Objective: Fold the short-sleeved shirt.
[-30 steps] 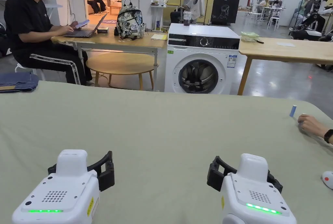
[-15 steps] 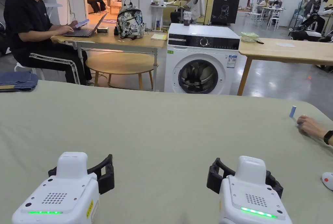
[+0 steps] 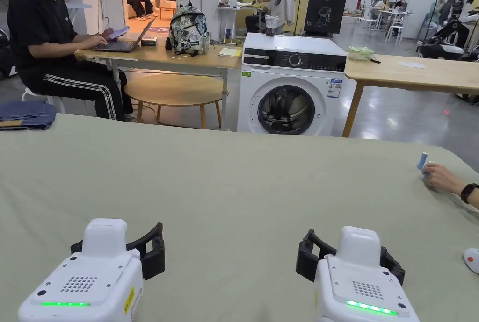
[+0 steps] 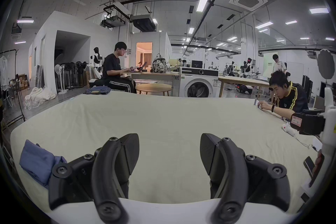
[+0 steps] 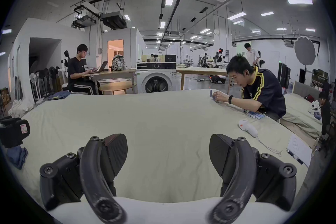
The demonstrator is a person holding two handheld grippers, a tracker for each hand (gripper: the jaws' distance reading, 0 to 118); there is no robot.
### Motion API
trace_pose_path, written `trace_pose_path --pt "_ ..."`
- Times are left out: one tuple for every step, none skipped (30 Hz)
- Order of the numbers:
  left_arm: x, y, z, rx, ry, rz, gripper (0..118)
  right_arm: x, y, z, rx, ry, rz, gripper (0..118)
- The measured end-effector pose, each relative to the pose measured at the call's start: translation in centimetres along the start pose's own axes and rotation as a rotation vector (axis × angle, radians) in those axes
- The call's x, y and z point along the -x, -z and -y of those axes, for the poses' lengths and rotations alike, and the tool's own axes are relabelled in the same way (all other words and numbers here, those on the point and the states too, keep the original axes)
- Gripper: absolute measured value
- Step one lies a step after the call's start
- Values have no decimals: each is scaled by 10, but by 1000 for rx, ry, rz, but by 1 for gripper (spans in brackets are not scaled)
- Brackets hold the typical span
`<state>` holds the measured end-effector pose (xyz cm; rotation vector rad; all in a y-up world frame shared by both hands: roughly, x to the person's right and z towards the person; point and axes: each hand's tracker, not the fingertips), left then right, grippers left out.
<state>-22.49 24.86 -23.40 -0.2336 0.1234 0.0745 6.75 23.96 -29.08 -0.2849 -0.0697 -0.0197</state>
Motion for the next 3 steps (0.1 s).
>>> trace_pose_path --pt "0 0 0 -1 -1 0 70 0 0 -1 4 9 0 95" --pt "1 0 0 -1 -1 1 70 -1 0 -2 8 17 -4 95" --pt "1 0 -1 -1 -1 -1 70 -2 0 -2 10 22 -11 95"
